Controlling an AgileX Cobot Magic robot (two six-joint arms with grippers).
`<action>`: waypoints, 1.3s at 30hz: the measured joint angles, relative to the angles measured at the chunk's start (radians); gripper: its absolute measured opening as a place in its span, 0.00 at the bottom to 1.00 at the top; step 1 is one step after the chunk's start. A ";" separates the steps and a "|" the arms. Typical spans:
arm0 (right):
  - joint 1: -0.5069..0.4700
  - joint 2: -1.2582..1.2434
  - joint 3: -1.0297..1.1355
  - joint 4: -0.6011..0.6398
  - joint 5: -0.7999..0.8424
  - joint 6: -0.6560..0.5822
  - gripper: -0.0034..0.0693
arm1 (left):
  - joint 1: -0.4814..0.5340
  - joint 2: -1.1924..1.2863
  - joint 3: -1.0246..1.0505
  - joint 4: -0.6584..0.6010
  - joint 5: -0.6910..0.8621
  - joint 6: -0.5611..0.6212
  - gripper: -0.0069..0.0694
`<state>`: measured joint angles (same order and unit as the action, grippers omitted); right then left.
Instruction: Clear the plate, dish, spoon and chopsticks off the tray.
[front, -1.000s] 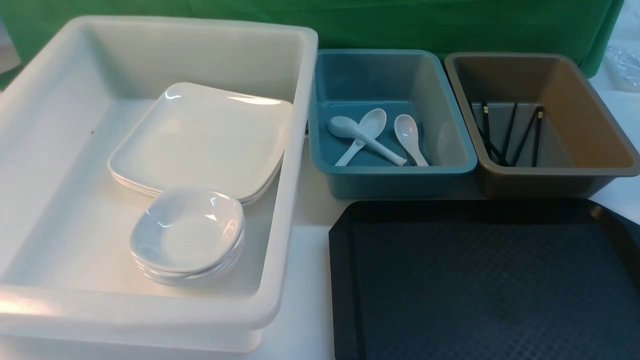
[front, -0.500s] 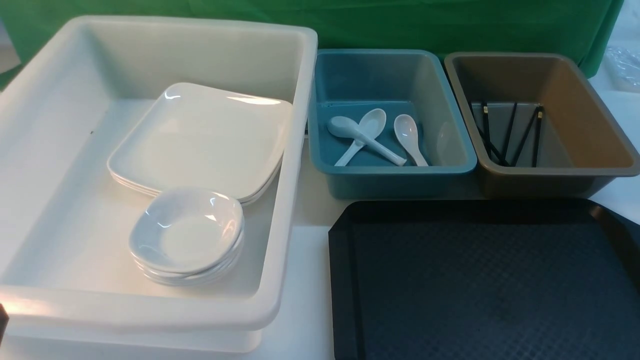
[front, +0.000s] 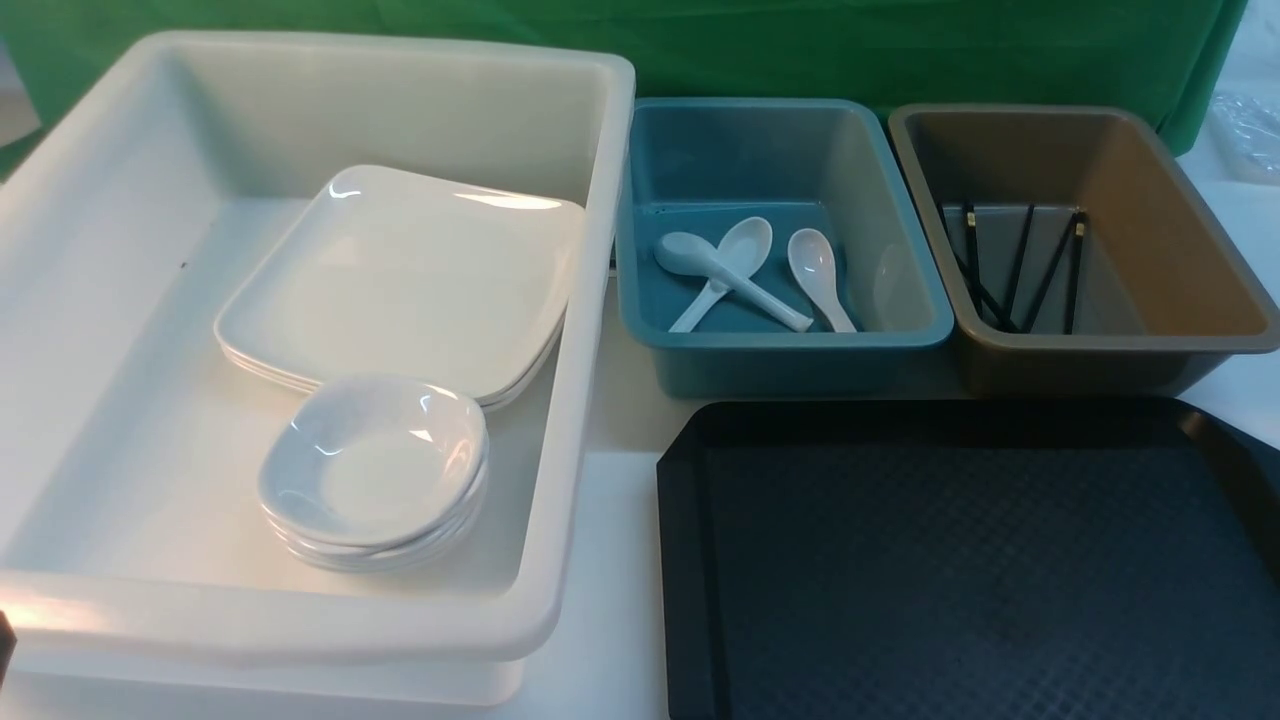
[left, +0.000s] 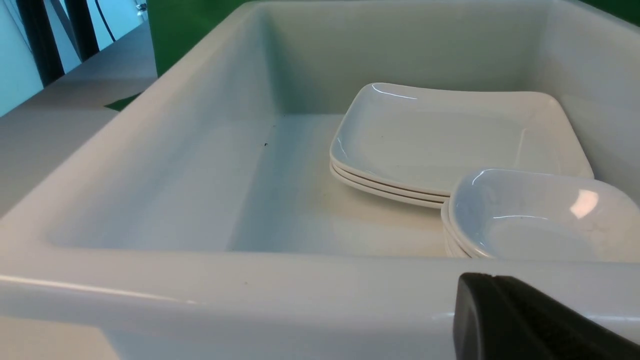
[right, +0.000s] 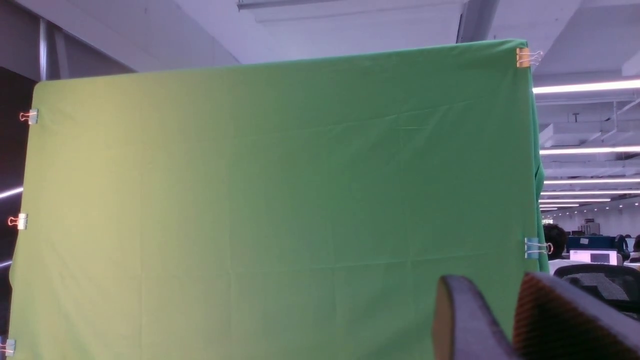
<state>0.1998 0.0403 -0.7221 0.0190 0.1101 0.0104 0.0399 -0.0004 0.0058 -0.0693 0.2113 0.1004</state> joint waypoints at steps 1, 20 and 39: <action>0.000 0.000 0.000 0.000 0.000 0.000 0.35 | 0.000 0.000 0.000 0.000 0.000 0.000 0.09; -0.001 0.000 0.035 -0.011 0.035 -0.129 0.37 | 0.000 0.000 0.000 0.003 0.001 0.018 0.09; -0.237 -0.036 0.727 -0.019 0.137 -0.181 0.37 | 0.000 -0.001 0.001 0.006 0.001 0.019 0.09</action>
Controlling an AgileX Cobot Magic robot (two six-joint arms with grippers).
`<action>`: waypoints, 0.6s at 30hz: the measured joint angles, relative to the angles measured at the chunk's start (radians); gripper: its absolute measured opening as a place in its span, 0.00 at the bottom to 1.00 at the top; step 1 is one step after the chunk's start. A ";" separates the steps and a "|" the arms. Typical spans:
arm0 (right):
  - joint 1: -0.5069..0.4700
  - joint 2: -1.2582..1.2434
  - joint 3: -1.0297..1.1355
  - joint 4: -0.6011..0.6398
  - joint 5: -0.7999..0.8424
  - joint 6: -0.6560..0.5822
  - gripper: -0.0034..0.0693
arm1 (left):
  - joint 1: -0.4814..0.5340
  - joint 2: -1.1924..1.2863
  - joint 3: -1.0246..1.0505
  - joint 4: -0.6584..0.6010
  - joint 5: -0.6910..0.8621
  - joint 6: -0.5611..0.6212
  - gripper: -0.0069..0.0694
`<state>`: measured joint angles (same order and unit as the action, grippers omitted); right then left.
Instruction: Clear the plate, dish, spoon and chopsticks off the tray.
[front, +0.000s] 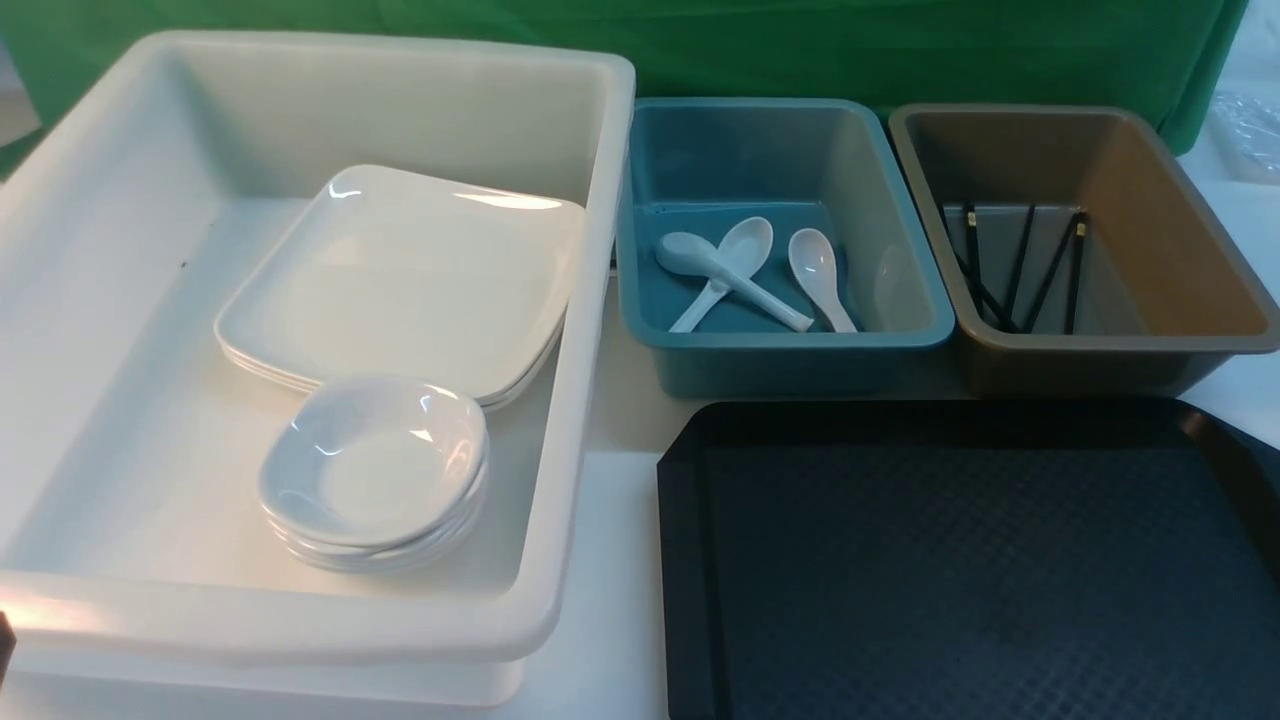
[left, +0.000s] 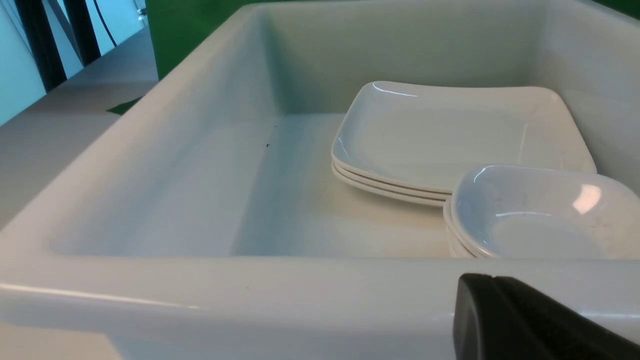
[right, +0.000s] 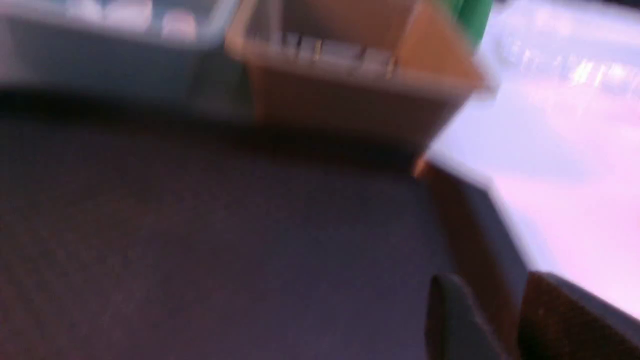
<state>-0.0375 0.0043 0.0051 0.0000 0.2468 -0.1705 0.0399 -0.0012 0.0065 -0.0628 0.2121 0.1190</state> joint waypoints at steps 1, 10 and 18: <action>0.001 -0.002 0.001 0.000 0.010 0.002 0.37 | 0.000 0.000 0.000 0.000 0.000 0.000 0.09; 0.021 -0.002 0.002 0.000 0.022 0.027 0.37 | 0.000 0.000 0.000 0.003 0.002 0.000 0.10; 0.021 -0.003 0.002 0.000 0.022 0.044 0.37 | 0.000 0.000 0.000 0.003 0.002 0.000 0.10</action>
